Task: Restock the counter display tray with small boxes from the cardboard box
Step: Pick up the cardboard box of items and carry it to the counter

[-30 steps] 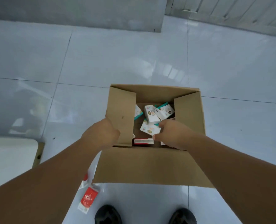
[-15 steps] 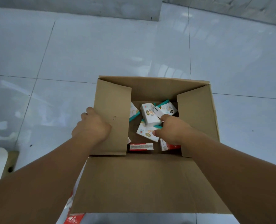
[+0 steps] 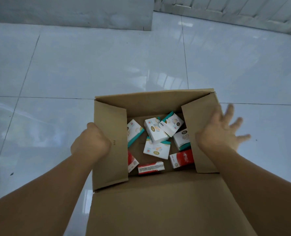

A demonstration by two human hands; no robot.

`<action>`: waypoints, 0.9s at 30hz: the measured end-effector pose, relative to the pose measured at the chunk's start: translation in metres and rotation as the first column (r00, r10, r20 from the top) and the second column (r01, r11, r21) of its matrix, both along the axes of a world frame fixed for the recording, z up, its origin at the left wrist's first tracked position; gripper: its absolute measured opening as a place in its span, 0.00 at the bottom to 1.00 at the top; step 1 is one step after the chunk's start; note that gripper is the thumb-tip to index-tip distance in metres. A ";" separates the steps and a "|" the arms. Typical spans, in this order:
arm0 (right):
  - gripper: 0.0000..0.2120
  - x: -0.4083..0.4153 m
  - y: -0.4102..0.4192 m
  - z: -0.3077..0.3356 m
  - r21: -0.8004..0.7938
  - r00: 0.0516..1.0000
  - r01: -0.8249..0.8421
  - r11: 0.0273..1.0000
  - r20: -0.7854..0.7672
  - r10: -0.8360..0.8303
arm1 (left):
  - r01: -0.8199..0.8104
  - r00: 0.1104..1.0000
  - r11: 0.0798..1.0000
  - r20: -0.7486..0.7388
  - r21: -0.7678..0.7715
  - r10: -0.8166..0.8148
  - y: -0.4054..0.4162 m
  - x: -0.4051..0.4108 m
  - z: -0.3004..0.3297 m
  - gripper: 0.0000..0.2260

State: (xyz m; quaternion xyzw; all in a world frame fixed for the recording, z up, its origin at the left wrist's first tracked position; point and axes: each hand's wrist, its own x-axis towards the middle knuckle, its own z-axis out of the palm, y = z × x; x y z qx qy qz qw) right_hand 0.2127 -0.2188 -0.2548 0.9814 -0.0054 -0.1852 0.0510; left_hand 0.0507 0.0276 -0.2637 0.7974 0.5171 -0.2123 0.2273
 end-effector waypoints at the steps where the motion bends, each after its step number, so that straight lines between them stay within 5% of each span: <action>1: 0.46 0.002 -0.015 -0.001 0.046 0.989 0.145 0.988 -0.040 -0.144 | 0.015 1.000 1.000 0.008 0.015 -0.015 -0.002 0.000 -0.002 0.17; 3: 0.41 0.002 -0.040 -0.006 0.133 0.937 0.343 0.930 -0.117 -0.329 | 0.044 0.998 0.998 0.034 0.042 -0.046 -0.005 0.001 -0.004 0.16; 8: 0.14 -0.001 -0.060 -0.003 0.154 0.950 0.306 0.939 -0.111 -0.292 | 0.096 0.992 0.993 0.078 0.068 -0.101 -0.007 0.009 -0.002 0.16; 27: 0.16 -0.007 -0.016 -0.003 0.251 0.981 0.173 0.952 -0.131 -0.143 | -0.017 0.999 0.987 0.040 0.159 0.011 0.026 -0.021 0.018 0.20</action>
